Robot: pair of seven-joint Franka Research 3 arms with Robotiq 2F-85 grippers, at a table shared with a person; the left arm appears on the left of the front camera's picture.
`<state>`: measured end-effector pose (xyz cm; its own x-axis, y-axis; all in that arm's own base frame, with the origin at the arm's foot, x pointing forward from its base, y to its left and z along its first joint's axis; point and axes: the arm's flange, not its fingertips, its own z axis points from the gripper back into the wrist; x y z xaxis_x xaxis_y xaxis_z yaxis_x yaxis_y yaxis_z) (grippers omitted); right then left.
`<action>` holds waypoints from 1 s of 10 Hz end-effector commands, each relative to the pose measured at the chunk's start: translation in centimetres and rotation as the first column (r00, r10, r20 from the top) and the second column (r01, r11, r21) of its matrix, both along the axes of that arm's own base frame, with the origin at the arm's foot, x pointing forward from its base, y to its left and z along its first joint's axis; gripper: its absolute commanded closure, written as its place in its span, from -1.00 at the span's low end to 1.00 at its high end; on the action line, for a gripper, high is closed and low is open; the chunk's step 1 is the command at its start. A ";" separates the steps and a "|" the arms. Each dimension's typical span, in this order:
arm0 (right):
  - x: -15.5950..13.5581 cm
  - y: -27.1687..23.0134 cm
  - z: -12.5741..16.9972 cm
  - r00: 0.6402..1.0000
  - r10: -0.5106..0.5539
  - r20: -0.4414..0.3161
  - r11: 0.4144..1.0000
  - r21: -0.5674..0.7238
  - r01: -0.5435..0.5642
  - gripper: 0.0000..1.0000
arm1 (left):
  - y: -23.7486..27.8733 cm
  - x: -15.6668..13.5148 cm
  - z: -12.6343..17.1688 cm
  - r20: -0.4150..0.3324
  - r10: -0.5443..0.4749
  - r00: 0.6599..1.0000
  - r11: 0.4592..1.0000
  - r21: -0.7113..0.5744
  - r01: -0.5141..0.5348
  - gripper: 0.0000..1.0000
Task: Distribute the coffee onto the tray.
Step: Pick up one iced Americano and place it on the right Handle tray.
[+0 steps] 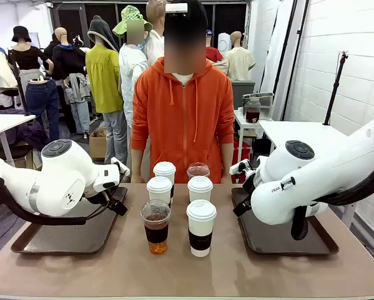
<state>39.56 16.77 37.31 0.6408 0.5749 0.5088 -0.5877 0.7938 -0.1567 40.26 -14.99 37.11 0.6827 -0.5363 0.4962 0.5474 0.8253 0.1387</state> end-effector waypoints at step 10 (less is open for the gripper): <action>0.0 0.0 0.0 1.000 0.000 0.000 1.000 0.000 0.000 -1.00 | 0.0 0.0 0.0 0.000 0.000 1.000 1.000 0.000 0.000 -1.00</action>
